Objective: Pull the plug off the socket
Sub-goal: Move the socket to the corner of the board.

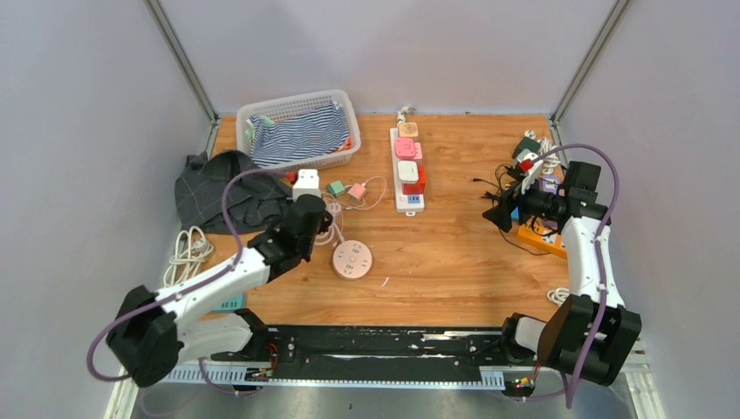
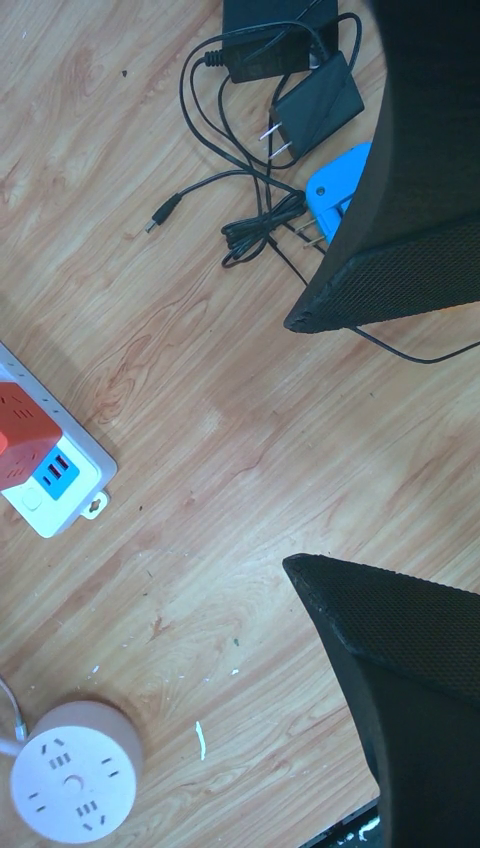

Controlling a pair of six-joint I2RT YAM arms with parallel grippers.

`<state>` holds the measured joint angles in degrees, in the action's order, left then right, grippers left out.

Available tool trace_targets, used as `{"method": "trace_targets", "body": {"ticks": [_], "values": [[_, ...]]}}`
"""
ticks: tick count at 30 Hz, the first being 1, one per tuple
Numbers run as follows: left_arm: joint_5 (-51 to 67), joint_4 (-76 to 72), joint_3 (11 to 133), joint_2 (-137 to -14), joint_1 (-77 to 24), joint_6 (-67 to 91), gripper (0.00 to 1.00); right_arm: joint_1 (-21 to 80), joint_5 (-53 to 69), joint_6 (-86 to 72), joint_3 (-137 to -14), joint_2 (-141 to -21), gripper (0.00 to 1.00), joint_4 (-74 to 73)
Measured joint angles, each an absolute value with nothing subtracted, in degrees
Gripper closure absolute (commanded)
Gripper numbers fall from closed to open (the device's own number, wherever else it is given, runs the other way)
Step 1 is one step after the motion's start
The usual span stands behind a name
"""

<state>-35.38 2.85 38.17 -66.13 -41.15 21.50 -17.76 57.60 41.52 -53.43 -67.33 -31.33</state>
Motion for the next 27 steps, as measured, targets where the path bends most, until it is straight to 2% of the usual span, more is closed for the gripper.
{"method": "trace_targets", "body": {"ticks": [9, 21, 27], "values": [[-37.4, 3.2, 32.4, -44.7, -39.9, 21.9, 1.00, -17.8, 58.0, 41.5, -53.4, -67.3, 0.18, -31.2], [-33.3, 10.0, 26.6, -41.1, -39.8, 32.2, 1.00, -17.8, 58.0, 41.4, -53.4, -67.3, 0.18, -31.0], [-41.6, 18.3, 26.4, -39.1, -39.6, 41.3, 1.00, -17.8, 58.2, 41.4, -53.4, -67.3, 0.18, -31.0]]}}
